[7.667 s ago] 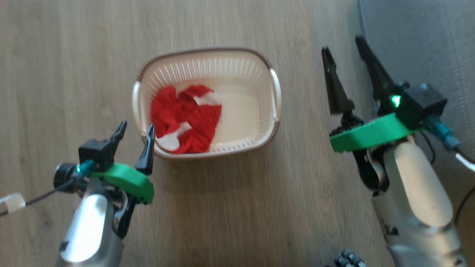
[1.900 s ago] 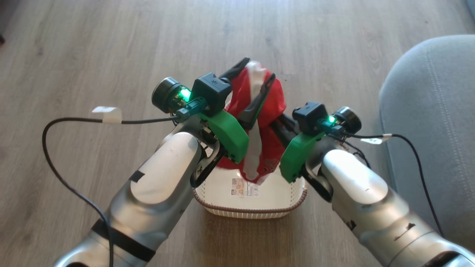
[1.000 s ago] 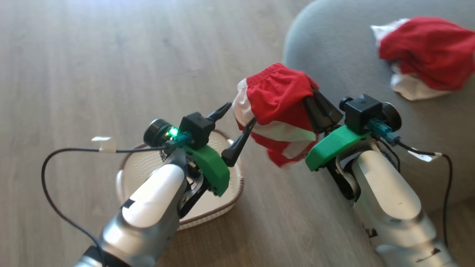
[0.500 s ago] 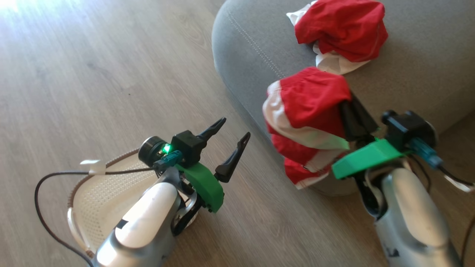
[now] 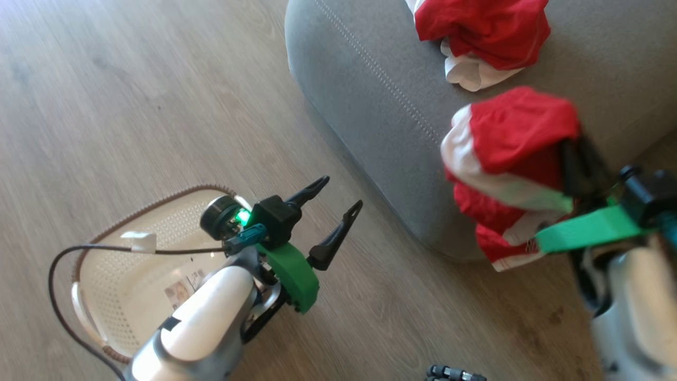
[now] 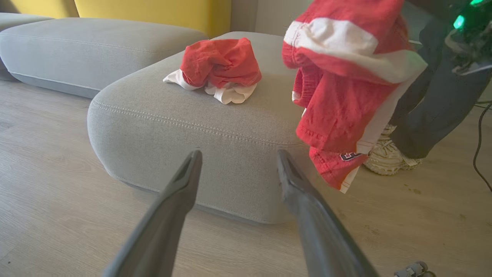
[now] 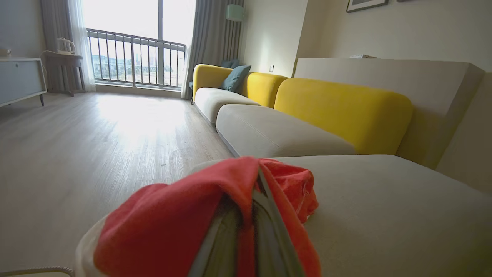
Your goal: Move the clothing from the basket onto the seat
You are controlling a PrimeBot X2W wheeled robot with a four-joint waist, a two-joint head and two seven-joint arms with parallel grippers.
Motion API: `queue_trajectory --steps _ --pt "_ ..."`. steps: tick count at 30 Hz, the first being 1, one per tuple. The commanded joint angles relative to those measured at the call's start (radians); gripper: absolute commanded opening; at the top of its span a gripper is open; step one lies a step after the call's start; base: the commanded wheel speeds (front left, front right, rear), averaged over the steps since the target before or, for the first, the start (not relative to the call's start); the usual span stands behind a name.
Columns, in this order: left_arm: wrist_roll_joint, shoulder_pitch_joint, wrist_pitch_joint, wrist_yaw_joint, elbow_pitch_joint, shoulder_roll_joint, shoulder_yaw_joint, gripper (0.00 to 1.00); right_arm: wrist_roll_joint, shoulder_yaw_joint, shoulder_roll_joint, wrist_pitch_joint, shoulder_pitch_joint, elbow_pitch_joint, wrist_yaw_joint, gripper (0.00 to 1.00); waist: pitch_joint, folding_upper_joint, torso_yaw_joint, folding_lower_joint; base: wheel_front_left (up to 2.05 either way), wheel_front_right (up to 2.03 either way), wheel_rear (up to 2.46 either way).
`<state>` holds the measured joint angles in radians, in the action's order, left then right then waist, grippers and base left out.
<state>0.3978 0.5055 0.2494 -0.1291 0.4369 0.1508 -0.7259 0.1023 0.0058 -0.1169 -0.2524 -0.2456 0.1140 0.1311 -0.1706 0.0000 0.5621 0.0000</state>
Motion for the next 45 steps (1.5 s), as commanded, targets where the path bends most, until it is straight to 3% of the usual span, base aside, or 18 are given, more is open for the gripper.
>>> queue_trajectory --steps 1,10,16,27,34,40,45 --pt "0.005 0.041 0.012 -0.001 -0.040 0.031 0.023 1.00 -0.015 0.004 -0.042 -0.009 -0.079 -0.037 0.000 0.00 -0.029 0.0000 0.001 0.0000 0.00 0.00 0.00" --pt "-0.015 0.003 0.012 -0.001 -0.085 0.123 0.031 1.00 -0.052 -0.032 -0.231 0.035 -0.337 0.035 0.000 0.00 -0.156 0.0000 0.004 0.0000 0.00 0.00 0.00" --pt "-0.045 0.010 0.012 -0.001 -0.136 0.190 0.028 1.00 -0.061 -0.090 -0.305 0.078 -0.545 0.109 0.000 0.00 -0.247 0.0000 -0.014 0.0000 0.00 0.00 0.00" --pt "-0.036 0.113 0.012 -0.001 -0.241 0.269 -0.039 1.00 -0.201 -0.434 -0.471 0.295 -0.827 0.206 0.000 0.00 -0.429 0.0000 -0.144 0.0000 0.00 0.00 0.00" --pt "-0.027 0.145 0.012 -0.001 -0.273 0.294 -0.059 1.00 -0.257 -0.564 -0.442 0.342 -0.835 0.219 0.000 0.00 -0.498 0.0000 -0.217 0.0000 0.00 0.00 0.00" --pt "-0.026 0.161 0.012 -0.001 -0.297 0.319 -0.049 1.00 -0.295 -0.651 -0.344 0.337 -0.820 0.276 0.000 0.00 -0.553 0.0000 -0.259 0.0000 0.00 0.00 0.00" --pt "-0.029 0.162 0.012 -0.002 -0.300 0.315 -0.050 1.00 -0.305 -0.656 -0.271 0.286 -0.785 0.372 0.000 0.00 -0.563 0.0000 -0.271 0.0000 0.00 0.00 0.00"
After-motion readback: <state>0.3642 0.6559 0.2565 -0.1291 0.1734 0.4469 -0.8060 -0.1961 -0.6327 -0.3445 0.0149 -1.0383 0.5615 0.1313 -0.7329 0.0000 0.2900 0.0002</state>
